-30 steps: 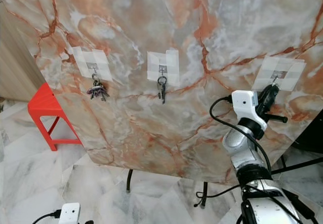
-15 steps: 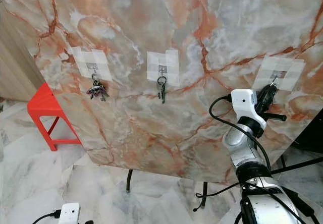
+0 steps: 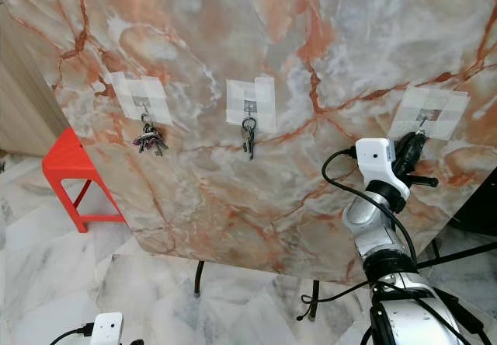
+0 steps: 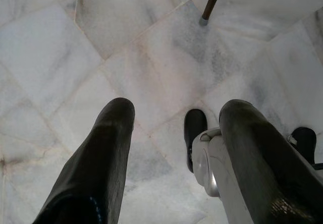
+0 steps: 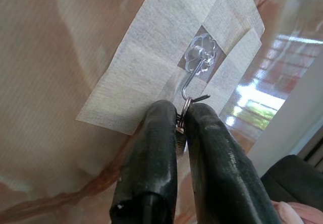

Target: Hang keys on a hook

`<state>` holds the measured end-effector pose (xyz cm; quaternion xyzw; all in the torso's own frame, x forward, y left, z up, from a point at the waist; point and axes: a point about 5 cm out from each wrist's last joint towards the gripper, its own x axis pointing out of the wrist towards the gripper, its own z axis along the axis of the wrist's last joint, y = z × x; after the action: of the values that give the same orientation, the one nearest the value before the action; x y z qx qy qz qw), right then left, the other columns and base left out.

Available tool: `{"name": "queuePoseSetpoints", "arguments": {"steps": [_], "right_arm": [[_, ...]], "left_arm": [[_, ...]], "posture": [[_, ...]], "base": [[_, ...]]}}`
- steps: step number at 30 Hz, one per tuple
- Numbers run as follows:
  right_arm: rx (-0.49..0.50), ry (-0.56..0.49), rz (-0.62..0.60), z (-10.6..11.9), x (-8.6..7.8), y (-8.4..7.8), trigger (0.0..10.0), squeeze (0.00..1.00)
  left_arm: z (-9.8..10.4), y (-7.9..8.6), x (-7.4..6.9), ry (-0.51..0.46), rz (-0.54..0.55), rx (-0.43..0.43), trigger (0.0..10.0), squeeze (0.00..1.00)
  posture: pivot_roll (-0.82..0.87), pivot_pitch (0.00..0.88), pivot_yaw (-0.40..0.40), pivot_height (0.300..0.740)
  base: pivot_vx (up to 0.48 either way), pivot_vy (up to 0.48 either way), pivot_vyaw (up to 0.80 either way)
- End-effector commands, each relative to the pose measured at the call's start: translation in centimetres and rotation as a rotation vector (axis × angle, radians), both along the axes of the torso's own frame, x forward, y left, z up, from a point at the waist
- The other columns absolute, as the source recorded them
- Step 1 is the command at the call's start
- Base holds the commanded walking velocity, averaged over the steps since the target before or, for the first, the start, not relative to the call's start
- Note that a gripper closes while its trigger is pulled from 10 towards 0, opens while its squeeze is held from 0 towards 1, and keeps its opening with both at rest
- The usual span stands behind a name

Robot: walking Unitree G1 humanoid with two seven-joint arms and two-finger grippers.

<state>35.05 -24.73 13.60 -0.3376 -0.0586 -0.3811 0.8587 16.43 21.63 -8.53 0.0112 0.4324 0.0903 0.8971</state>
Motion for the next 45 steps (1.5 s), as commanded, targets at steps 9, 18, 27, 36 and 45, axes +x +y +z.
{"name": "queuePoseSetpoints", "arguments": {"steps": [9, 18, 27, 36, 45], "right_arm": [[0.053, -0.008, 0.064, -0.7, -0.2, 1.0, 10.0, 0.0], [0.225, 0.107, 0.204, -5.4, -2.4, 3.0, 10.0, 0.0], [0.926, 0.616, 0.318, -16.6, -8.7, 6.1, 10.0, 0.0], [1.129, 0.891, 0.288, -21.8, -15.8, 7.2, 10.0, 0.0], [1.183, 0.902, 0.255, -22.4, -17.1, 7.0, 10.0, 0.0]], "left_arm": [[-0.3, -0.1, -0.4, 0.028, -0.004, 0.003, 10.0, 0.0], [-0.3, -0.2, -0.5, 0.027, -0.005, 0.002, 10.0, 0.0], [-0.2, 0.0, -0.3, 0.027, -0.016, 0.008, 10.0, 0.0], [0.0, 0.3, 0.0, 0.024, -0.018, 0.017, 10.0, 0.0], [0.0, 0.4, -0.1, 0.024, -0.003, 0.009, 10.0, 0.0]], "posture": [[-0.03, 0.019, 0.016, 0.74], [-0.04, 0.024, 0.014, 0.74], [-0.05, 0.018, 0.022, 0.74], [-0.03, 0.015, 0.031, 0.74], [-0.03, 0.022, 0.025, 0.74]], "base": [[0.0, 0.0, 0.0], [0.0, 0.0, 0.0], [0.0, 0.0, 0.0], [0.0, 0.0, 0.0], [0.0, 0.0, 0.0]]}}
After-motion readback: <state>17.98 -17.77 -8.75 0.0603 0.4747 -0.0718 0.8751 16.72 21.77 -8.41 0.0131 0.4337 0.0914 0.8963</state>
